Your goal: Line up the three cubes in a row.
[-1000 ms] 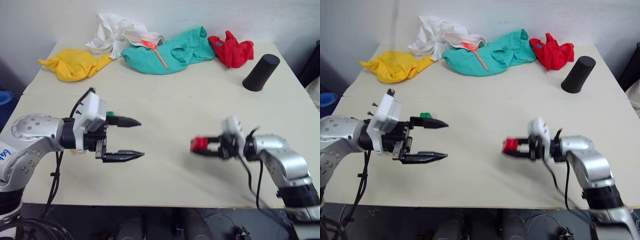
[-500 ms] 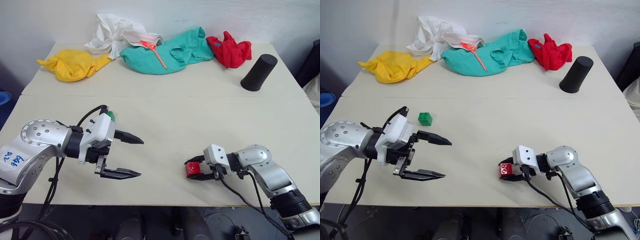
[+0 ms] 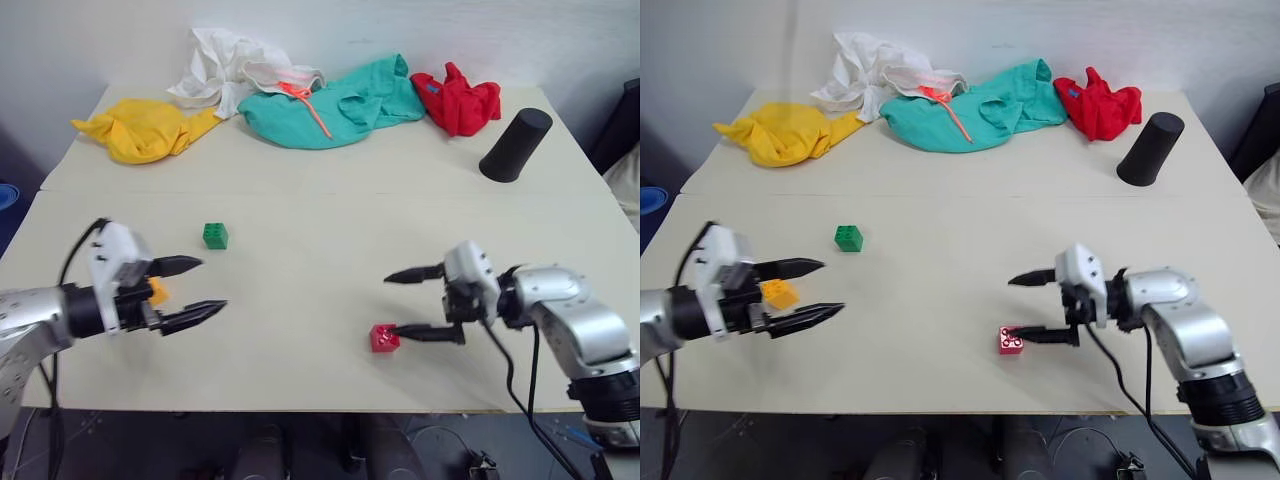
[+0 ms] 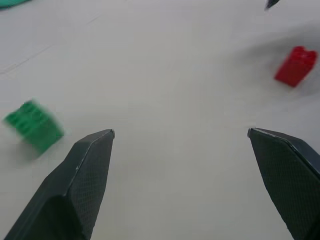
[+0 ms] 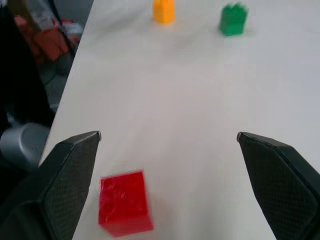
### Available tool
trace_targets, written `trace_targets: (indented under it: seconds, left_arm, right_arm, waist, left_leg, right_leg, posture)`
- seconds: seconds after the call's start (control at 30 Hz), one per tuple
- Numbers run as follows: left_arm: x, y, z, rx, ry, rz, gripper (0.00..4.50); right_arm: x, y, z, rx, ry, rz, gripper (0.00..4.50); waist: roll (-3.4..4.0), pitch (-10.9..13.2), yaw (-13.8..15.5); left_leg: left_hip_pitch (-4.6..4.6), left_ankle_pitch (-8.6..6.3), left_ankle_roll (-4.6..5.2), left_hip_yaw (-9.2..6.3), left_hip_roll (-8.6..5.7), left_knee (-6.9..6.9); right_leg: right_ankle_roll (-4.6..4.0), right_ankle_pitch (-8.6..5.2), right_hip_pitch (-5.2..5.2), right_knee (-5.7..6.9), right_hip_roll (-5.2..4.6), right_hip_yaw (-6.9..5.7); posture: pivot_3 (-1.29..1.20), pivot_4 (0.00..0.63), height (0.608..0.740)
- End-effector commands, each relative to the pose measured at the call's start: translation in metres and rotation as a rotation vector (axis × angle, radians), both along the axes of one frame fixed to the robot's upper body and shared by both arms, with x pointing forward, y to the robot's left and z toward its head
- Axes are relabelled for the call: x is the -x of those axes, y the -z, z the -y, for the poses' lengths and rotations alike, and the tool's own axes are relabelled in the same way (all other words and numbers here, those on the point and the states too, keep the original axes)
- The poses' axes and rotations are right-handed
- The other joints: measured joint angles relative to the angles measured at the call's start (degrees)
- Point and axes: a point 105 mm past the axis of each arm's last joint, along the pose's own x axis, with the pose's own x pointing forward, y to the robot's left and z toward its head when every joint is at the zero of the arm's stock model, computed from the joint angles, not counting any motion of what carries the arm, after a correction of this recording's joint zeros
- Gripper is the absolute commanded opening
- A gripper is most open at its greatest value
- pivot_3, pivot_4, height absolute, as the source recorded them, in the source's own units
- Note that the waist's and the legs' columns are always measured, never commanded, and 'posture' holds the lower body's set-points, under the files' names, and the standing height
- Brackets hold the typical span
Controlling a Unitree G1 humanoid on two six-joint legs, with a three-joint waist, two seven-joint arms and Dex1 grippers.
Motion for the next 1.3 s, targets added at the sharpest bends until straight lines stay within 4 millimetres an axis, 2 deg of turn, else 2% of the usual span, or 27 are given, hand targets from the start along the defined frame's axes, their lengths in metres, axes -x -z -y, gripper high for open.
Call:
trace_targets:
  seconds: [0.03, 0.13, 0.2, 0.3, 0.4, 0.47, 0.53, 0.63, 0.8, 0.97, 1.2, 1.3]
  left_arm:
    - [0.009, -0.006, -0.032, -0.014, -0.235, 0.046, 4.5]
    - [0.012, -0.009, -0.028, 0.03, -0.322, 0.082, 4.5]
    - [0.003, -0.011, -0.019, 0.025, -0.345, 0.094, 4.5]
    - [-0.024, -0.016, -0.015, 0.053, -0.438, 0.09, 4.5]
    - [-0.053, -0.03, 0.008, 0.135, -0.422, 0.079, 4.5]
    - [-0.084, -0.027, 0.024, 0.168, -0.45, 0.008, 4.5]
    - [-0.103, -0.027, 0.034, 0.143, -0.467, -0.029, 4.5]
    - [-0.121, -0.025, 0.041, 0.143, -0.505, -0.101, 4.5]
    - [-0.145, -0.008, 0.054, 0.118, -0.554, -0.223, 4.5]
    - [-0.161, 0.004, 0.063, 0.094, -0.569, -0.265, 4.5]
    - [-0.172, 0.012, 0.05, 0.025, -0.632, -0.245, 4.5]
    - [-0.171, 0.014, 0.053, 0.04, -0.62, -0.257, 3.95]
  right_arm:
    - [0.005, -0.041, 0.006, -0.083, 0.003, 0.041, 4.48]
    - [0.003, -0.052, 0.006, -0.09, 0.012, 0.067, 4.48]
    - [0.0, -0.055, 0.004, -0.097, 0.013, 0.074, 4.48]
    - [-0.002, -0.056, -0.001, -0.1, -0.001, 0.079, 4.48]
    - [-0.001, -0.056, -0.007, -0.111, -0.025, 0.075, 4.48]
    - [-0.001, -0.054, -0.011, -0.119, -0.036, 0.072, 4.48]
    - [0.0, -0.052, -0.015, -0.124, -0.045, 0.07, 4.48]
    - [0.002, -0.051, -0.02, -0.128, -0.058, 0.069, 4.48]
    - [0.004, -0.049, -0.024, -0.154, -0.052, 0.069, 4.48]
    - [0.007, -0.047, -0.026, -0.164, -0.04, 0.069, 4.48]
    - [0.004, -0.045, -0.021, -0.161, 0.003, 0.077, 4.48]
    - [0.005, -0.045, -0.022, -0.161, 0.003, 0.079, 4.5]
  waist:
    - [-0.01, 0.0, 0.06]
    - [-0.13, -0.07, 0.7]
    - [-0.2, -0.11, 1.38]
    - [-0.22, -0.13, 2.03]
    - [-0.33, -0.19, 2.23]
    - [-0.33, -0.19, 2.31]
    - [-0.42, -0.23, 2.57]
    - [-0.44, -0.21, 2.07]
    - [-0.44, -0.21, 1.58]
    - [-0.45, -0.21, 1.55]
    - [-0.45, -0.21, 1.5]
    - [-0.45, -0.21, 1.57]
  left_leg:
    - [-0.02, -0.02, 0.02, 0.0, 0.01, 0.0]
    - [-0.02, -0.13, 0.12, -0.02, 0.01, 0.04]
    - [-0.02, -0.2, 0.12, -0.02, 0.01, 0.1]
    - [-0.04, -0.21, 0.11, -0.03, -0.02, 0.19]
    - [-0.08, -0.21, 0.1, -0.01, -0.04, 0.23]
    - [-0.13, -0.21, 0.08, 0.01, -0.04, 0.27]
    - [-0.17, -0.2, 0.11, 0.01, -0.09, 0.34]
    - [-0.21, -0.23, 0.16, 0.11, -0.1, 0.33]
    - [-0.23, -0.23, 0.15, 0.11, -0.09, 0.37]
    - [-0.23, -0.22, 0.14, 0.11, -0.1, 0.41]
    - [-0.23, -0.22, 0.13, 0.13, -0.11, 0.41]
    - [-0.23, -0.22, 0.13, 0.13, -0.11, 0.41]
  right_leg:
    - [0.0, 0.0, 0.0, -0.02, -0.01, 0.0]
    - [0.0, 0.0, 0.03, -0.06, -0.06, 0.0]
    - [0.0, 0.0, 0.06, -0.08, -0.08, 0.0]
    - [0.0, 0.0, 0.08, -0.05, -0.08, 0.01]
    - [0.04, 0.02, 0.06, -0.01, -0.03, 0.01]
    - [0.1, 0.05, 0.07, 0.11, 0.0, 0.01]
    - [0.19, 0.11, 0.07, 0.11, 0.04, -0.02]
    - [0.23, 0.13, 0.02, 0.07, 0.04, 0.04]
    - [0.24, 0.13, -0.01, 0.07, 0.06, 0.01]
    - [0.25, 0.14, -0.02, 0.11, 0.05, 0.01]
    - [0.25, 0.14, -0.02, 0.11, 0.05, 0.01]
    - [0.25, 0.14, -0.02, 0.11, 0.04, 0.01]
  posture:
    - [0.0, 0.15, 0.74]
    - [0.0, 0.15, 0.74]
    - [0.0, 0.15, 0.74]
    - [0.0, 0.15, 0.74]
    - [0.0, 0.15, 0.74]
    - [0.0, 0.15, 0.74]
    - [0.0, 0.15, 0.74]
    - [0.0, 0.15, 0.74]
    - [0.0, 0.15, 0.74]
    - [0.0, 0.15, 0.74]
    - [0.0, 0.15, 0.74]
    - [0.0, 0.15, 0.74]
